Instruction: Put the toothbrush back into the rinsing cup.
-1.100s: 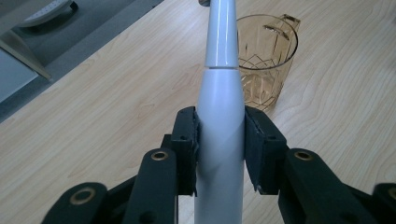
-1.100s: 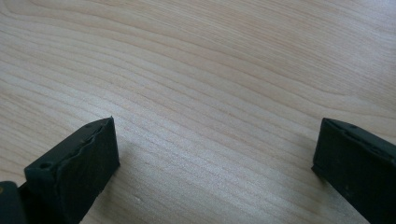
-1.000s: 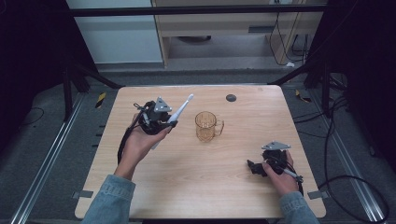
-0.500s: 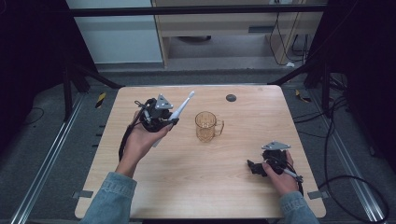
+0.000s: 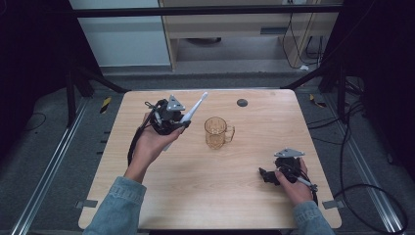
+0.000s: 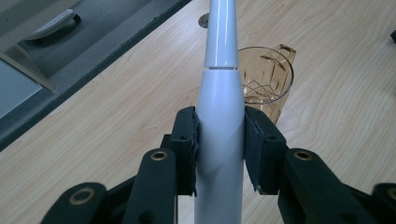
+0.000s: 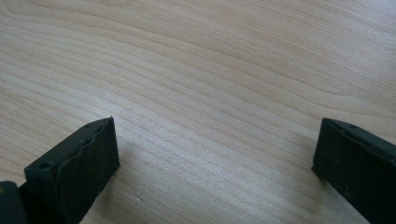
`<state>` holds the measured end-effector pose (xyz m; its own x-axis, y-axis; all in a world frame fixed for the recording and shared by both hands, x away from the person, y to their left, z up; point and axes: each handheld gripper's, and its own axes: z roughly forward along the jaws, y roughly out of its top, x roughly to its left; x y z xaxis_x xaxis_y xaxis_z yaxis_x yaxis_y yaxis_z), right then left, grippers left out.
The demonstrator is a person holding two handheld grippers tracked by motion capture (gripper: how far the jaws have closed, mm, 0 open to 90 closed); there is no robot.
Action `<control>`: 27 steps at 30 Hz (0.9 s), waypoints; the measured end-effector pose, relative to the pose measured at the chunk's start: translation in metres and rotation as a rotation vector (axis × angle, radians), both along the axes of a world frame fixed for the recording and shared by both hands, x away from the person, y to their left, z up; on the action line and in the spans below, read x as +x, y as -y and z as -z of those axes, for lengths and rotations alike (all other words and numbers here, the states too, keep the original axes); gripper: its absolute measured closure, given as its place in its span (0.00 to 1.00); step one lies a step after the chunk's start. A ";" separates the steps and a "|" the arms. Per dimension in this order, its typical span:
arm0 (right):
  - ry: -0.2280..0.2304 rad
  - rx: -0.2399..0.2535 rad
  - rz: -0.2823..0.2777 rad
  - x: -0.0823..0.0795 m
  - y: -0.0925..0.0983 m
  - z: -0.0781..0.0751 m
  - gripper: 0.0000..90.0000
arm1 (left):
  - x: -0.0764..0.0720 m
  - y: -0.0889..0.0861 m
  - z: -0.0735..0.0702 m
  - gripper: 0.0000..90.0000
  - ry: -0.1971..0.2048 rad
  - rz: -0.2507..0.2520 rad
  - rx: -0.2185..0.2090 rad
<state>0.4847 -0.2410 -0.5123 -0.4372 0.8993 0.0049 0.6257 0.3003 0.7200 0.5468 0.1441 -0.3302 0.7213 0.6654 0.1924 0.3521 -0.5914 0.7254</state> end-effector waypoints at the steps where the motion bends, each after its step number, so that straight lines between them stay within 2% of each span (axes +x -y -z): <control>1: 0.002 -0.004 0.000 0.000 0.000 0.000 0.00 | 0.001 0.002 -0.001 0.74 0.003 0.002 -0.001; 9: 0.000 0.000 0.000 0.000 0.000 0.000 0.00 | 0.003 0.010 -0.007 0.74 0.014 0.011 0.002; 18: 0.008 -0.009 -0.002 0.000 0.000 0.000 0.00 | 0.010 0.030 -0.015 0.74 0.028 0.027 0.002; 21: 0.001 -0.003 0.000 0.000 0.000 0.000 0.00 | 0.016 0.038 -0.019 0.74 0.026 0.027 -0.022; 27: 0.005 -0.007 -0.001 0.000 0.000 0.000 0.00 | 0.022 0.049 -0.027 0.74 0.044 0.023 -0.041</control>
<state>0.4849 -0.2412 -0.5126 -0.4377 0.8991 -0.0032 0.6219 0.3053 0.7211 0.5687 0.0950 -0.3032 0.7278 0.6568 0.1974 0.3059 -0.5685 0.7637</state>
